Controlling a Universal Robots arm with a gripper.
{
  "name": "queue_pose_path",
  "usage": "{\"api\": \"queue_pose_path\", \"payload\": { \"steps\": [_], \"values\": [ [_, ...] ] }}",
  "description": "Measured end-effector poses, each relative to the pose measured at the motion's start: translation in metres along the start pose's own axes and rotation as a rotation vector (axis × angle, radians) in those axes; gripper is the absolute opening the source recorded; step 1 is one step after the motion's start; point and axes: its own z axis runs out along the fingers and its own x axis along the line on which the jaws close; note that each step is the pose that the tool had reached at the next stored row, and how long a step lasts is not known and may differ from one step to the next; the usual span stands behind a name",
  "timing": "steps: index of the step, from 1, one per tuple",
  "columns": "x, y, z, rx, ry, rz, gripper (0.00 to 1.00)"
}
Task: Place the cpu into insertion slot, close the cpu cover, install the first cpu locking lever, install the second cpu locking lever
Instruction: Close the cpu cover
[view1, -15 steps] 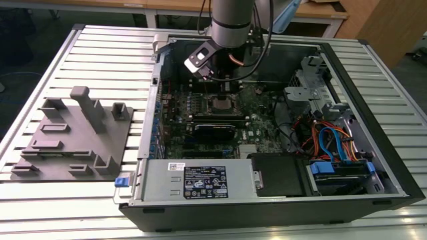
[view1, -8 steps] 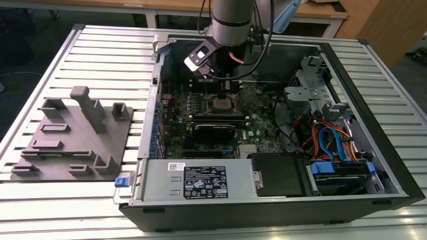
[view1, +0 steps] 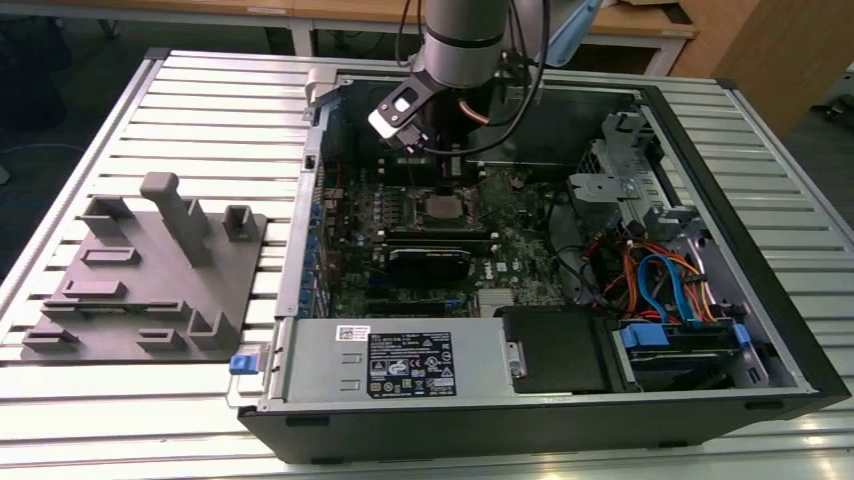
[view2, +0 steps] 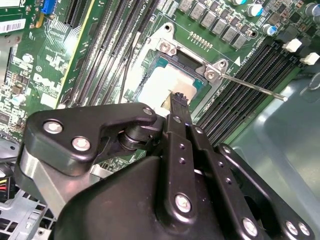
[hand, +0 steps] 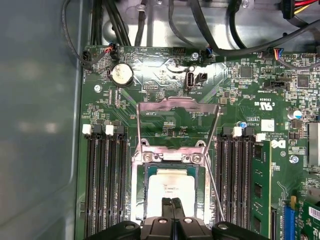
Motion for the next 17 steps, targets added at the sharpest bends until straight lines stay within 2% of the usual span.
{"api": "queue_pose_path", "payload": {
  "steps": [12,17],
  "values": [
    [0.0,0.0006,-0.0058,0.0001,0.0004,0.0,0.1],
    [-0.0001,0.0047,-0.0058,0.0052,0.0001,0.0,0.1]
  ]
}}
